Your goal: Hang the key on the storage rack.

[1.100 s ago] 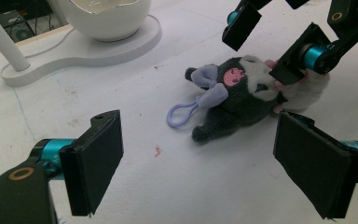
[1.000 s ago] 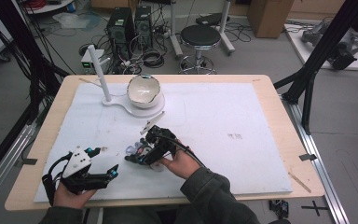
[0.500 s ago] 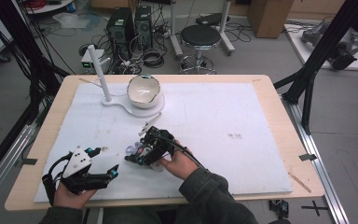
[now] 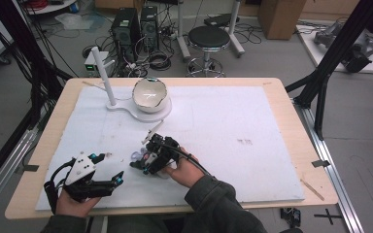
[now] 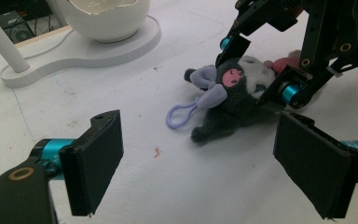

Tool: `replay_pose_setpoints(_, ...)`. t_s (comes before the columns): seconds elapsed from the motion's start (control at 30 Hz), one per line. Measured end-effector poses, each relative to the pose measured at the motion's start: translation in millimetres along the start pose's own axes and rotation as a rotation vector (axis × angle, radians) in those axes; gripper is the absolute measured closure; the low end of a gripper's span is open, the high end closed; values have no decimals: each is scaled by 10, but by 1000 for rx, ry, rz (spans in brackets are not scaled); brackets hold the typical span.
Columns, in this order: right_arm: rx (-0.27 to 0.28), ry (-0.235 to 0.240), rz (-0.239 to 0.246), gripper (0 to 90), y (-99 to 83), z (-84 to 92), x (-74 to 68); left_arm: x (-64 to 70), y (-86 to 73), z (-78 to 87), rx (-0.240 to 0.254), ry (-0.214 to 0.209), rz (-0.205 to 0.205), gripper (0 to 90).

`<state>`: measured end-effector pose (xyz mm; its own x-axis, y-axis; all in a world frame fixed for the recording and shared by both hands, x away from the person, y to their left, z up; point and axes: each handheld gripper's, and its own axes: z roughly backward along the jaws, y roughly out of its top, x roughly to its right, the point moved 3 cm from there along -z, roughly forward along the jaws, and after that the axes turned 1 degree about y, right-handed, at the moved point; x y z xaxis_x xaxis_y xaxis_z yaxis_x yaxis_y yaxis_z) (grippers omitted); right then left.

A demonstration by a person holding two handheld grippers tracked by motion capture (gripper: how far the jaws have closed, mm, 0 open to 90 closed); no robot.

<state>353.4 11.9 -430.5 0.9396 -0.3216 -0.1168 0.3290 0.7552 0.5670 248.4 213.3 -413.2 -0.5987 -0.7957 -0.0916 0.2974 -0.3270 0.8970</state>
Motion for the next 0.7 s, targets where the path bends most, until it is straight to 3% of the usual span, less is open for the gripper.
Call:
replay_pose_setpoints(0.3, -53, -30, 19, 270, -30, -54, 23, -4, -1, 3, -2, 1, 1, 163)
replay_pose_setpoints(0.7, -43, -12, 15, 347, -30, -47, 54, -5, 2, 7, 1, 4, 0, 163)
